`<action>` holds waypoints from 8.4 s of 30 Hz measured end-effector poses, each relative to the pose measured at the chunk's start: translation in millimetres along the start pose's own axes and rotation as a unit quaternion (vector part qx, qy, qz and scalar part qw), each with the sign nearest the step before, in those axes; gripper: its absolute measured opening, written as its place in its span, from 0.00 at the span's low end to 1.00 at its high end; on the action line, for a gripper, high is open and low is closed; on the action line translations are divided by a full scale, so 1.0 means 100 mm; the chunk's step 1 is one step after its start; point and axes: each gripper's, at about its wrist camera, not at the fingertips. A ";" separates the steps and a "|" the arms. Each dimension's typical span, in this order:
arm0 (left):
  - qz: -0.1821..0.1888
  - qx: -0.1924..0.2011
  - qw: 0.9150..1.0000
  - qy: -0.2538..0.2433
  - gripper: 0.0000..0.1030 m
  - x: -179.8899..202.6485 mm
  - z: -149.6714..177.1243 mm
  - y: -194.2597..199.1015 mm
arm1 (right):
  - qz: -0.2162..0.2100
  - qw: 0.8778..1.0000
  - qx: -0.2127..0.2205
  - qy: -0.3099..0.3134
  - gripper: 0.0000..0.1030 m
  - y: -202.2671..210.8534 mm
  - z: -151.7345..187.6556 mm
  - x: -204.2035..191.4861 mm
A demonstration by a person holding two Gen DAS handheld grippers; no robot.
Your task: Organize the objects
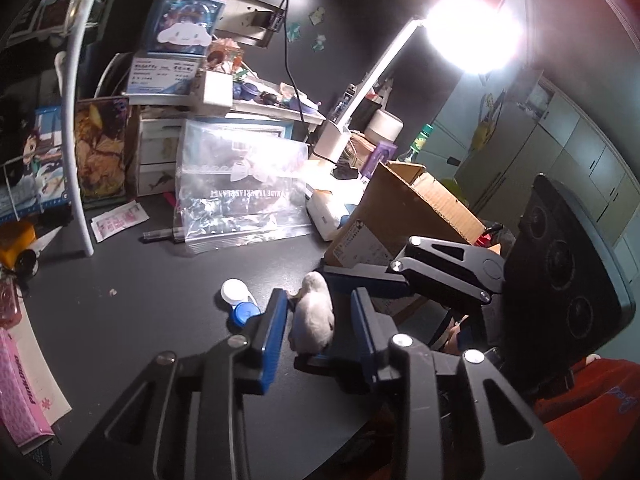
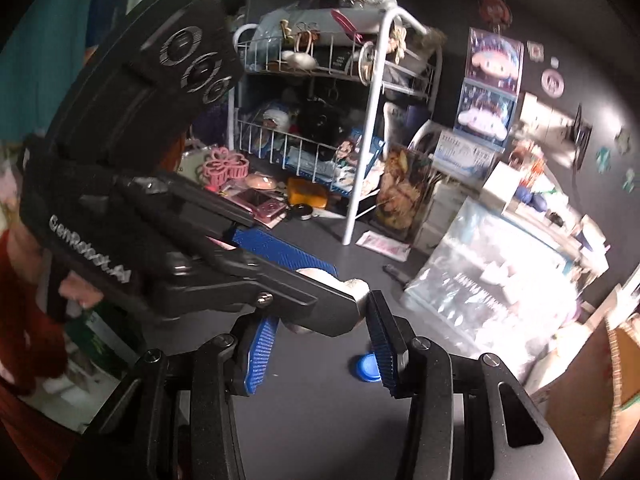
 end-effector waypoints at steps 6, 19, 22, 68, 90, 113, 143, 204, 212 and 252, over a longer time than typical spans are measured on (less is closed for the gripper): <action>0.000 -0.009 1.000 -0.016 0.18 0.11 -0.11 -0.07 | 0.017 1.000 0.009 -0.002 0.39 0.15 0.02 0.09; 0.009 -0.007 0.996 -0.094 0.17 0.73 -0.75 -0.28 | 0.049 0.998 0.040 -0.031 0.39 0.72 -0.08 0.54; 0.020 -0.009 0.993 -0.112 0.17 0.91 -0.94 -0.43 | 0.060 0.996 0.041 -0.045 0.39 0.87 -0.08 0.73; -0.054 0.052 0.993 -0.087 0.74 0.71 -0.90 -0.18 | 0.086 0.990 -0.008 -0.113 0.57 1.25 0.02 1.30; -0.177 0.054 0.982 0.037 0.77 -0.44 0.44 0.42 | 0.047 0.981 -0.121 -0.145 0.57 -0.93 0.53 0.55; -0.166 0.050 0.984 0.038 0.77 -0.47 0.43 0.38 | 0.038 0.978 -0.130 -0.156 0.21 -1.12 0.54 0.64; -0.115 0.023 0.992 0.041 0.77 -0.43 0.44 0.13 | 0.021 0.987 -0.107 -0.114 0.28 -0.85 0.48 0.42; 0.004 0.026 0.994 -0.111 0.92 1.18 -1.38 -1.13 | 0.134 0.976 -0.023 -0.170 0.39 1.42 0.48 2.10; -0.110 0.070 0.986 -0.101 0.99 1.15 -1.18 -0.69 | 0.131 0.979 -0.014 -0.157 0.51 1.40 0.38 1.98; -0.265 0.126 0.956 -0.018 0.99 0.96 -0.68 -0.17 | 0.096 0.979 0.077 -0.160 0.93 1.54 0.30 1.70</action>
Point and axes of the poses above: each gripper's, at about its wrist camera, not at the fingertips, and y roughly against the way its jaws point, x to its right, z to its underside, and after that the axes turned 8 degrees about -y, right-handed
